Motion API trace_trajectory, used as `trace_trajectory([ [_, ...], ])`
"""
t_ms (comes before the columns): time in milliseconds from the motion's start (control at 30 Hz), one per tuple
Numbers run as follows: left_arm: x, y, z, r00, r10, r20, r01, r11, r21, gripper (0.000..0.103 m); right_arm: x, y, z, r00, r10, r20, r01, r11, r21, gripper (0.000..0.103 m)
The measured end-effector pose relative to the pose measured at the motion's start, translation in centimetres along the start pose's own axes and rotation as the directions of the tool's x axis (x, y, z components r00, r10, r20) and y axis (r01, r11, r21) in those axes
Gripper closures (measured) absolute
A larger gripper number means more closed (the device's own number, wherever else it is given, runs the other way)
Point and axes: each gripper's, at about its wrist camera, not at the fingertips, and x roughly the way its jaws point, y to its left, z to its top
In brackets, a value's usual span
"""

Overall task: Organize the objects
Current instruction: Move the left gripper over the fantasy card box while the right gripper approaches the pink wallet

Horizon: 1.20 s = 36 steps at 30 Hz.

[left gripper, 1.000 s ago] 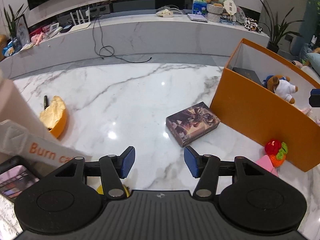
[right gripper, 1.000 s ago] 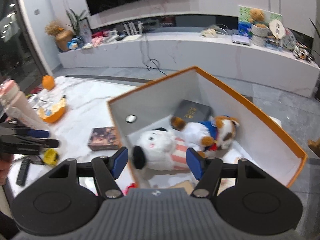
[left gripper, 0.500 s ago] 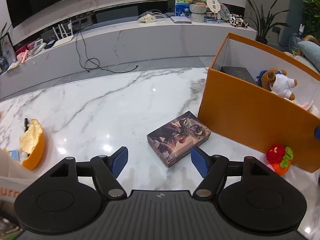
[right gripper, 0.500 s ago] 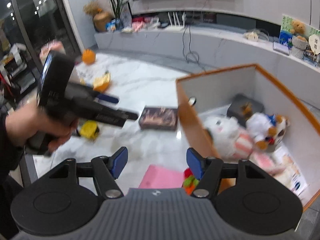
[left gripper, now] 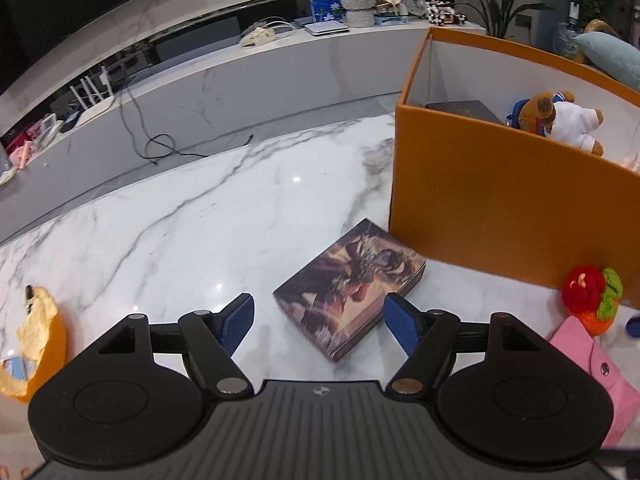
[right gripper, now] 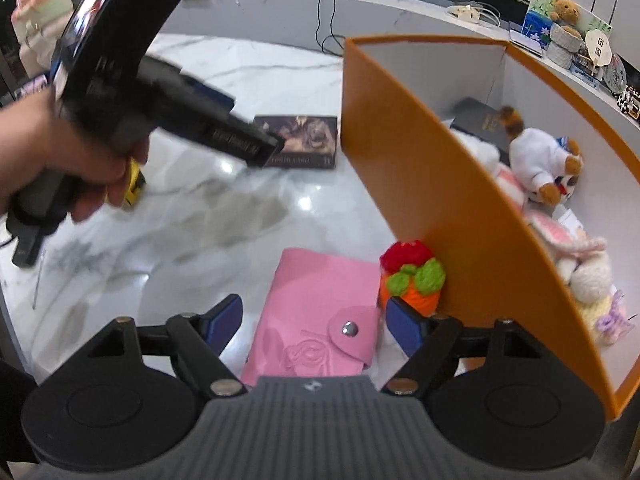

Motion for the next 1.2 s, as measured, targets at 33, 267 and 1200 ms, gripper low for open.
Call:
trace_trajectory([
  [33,0.2,0.0,0.1,1.0,-0.009,-0.001,0.009,1.0,0.0,0.016,0.2,0.2,-0.1,1.0,0.0,-0.006,0.0,1.0,-0.001,0.023],
  [267,2.1,-0.1,0.7,0.997,-0.078,-0.02,0.078,0.997,-0.003,0.012,1.1,0.9,-0.3,0.999,-0.037,-0.022,0.037,0.999,-0.021,0.023],
  [1200,1.9,-2.6,0.5,0.999,-0.007,-0.046,0.017,0.973,0.231,0.034,3.0,1.7,-0.3,0.996,-0.076,-0.057,0.071,0.995,-0.074,0.022],
])
